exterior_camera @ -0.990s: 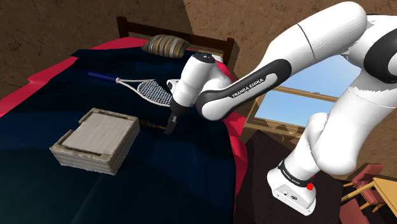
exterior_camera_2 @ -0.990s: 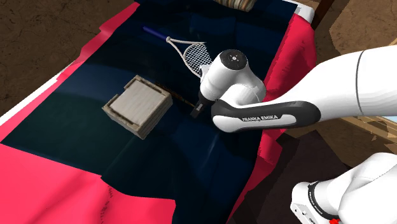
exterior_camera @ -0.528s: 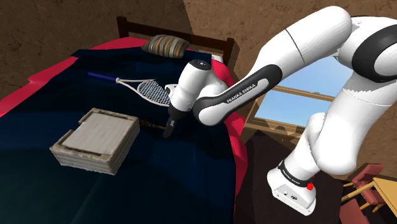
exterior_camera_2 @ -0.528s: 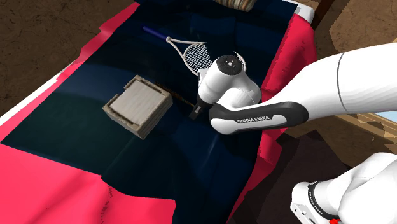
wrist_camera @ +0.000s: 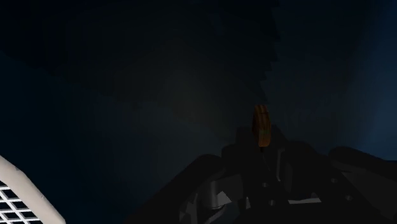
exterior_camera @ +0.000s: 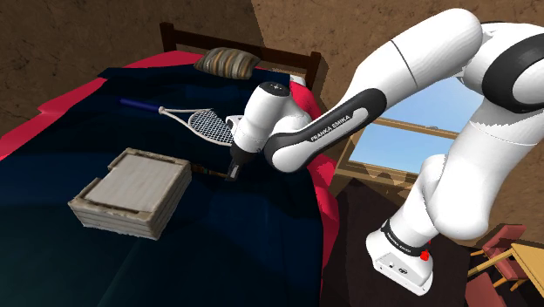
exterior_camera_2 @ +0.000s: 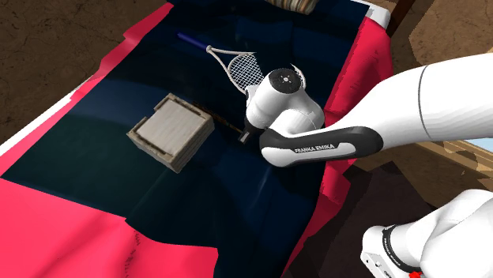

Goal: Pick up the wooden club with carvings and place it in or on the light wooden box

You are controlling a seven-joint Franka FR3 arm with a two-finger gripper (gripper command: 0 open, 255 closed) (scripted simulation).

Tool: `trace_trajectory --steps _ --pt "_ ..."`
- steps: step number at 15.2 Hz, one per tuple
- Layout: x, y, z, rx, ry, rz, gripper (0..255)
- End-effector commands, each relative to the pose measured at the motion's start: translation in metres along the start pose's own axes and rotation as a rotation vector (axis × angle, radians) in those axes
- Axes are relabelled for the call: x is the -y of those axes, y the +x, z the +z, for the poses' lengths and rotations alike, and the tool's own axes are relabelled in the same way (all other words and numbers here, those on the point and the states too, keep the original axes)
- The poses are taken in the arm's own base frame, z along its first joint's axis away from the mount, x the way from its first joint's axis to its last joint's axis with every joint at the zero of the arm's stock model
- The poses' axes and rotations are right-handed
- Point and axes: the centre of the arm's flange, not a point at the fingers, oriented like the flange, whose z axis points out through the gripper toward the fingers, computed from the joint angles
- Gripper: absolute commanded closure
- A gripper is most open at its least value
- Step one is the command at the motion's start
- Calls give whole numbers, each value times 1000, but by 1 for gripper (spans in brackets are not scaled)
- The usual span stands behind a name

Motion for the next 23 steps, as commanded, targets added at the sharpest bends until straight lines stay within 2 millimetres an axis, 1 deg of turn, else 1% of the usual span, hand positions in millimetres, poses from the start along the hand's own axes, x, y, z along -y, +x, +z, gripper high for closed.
trace_trajectory --steps 1,6,23 --pt "0 0 0 1 0 0 255" --pt "0 0 0 1 0 1 255" --pt "0 26 -86 1 0 1 255"
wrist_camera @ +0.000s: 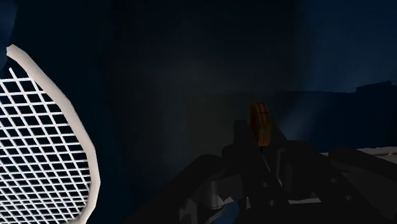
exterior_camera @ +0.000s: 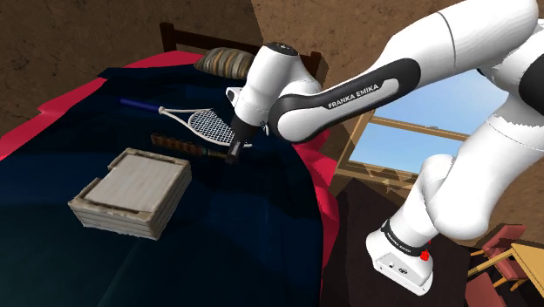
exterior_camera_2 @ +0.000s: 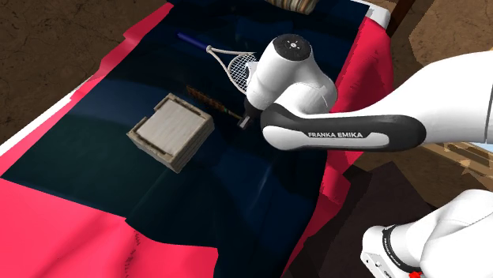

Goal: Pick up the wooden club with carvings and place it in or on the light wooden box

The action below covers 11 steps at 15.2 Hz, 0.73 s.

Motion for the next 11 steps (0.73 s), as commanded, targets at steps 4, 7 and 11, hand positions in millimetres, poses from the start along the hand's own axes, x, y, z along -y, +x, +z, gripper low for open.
trace_trajectory --steps 4,7,11 --pt "0 7 -25 0 0 0 255" --pt "0 12 -40 0 0 0 255" --pt "0 18 -60 0 0 0 255"
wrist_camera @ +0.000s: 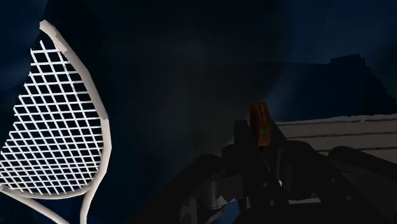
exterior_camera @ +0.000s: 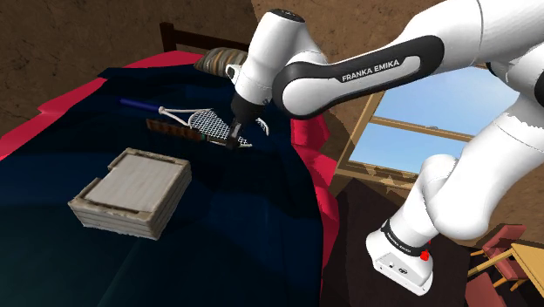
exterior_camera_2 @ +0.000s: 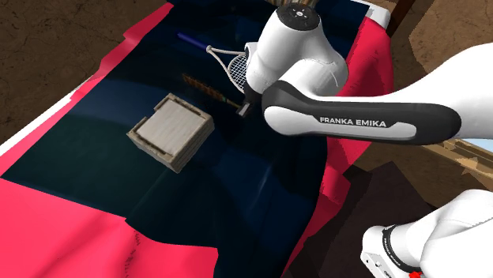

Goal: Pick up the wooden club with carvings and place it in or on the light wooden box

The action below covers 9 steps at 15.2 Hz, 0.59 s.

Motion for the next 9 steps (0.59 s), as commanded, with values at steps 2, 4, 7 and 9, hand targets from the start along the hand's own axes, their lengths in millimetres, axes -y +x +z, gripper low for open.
trace_trajectory --steps 2,4,7,9 --pt "1 4 -16 0 0 0 255" --pt "1 7 -26 0 0 0 255" --pt "11 16 -30 0 0 0 255" --pt "33 30 -25 0 0 0 255"
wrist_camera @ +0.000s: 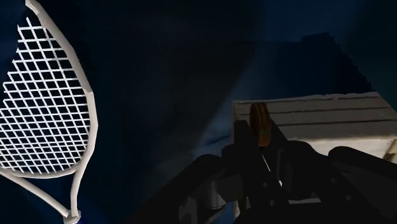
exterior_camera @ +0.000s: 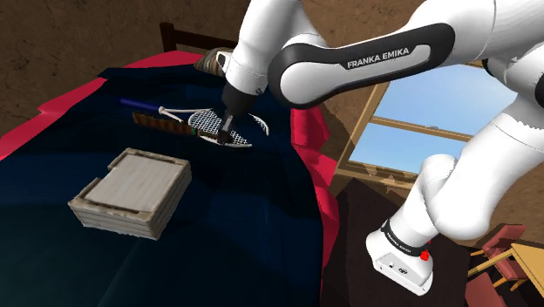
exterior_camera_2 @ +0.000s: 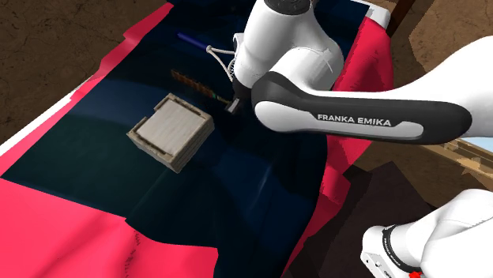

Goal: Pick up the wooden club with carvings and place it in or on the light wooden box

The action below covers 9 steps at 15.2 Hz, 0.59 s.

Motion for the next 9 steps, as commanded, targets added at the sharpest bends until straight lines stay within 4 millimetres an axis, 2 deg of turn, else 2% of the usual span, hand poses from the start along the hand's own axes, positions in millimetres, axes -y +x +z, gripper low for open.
trace_trajectory --steps 1,8,9 --pt "20 14 4 0 0 1 255" --pt "96 64 21 0 0 1 255" --pt "115 76 25 0 0 1 255"
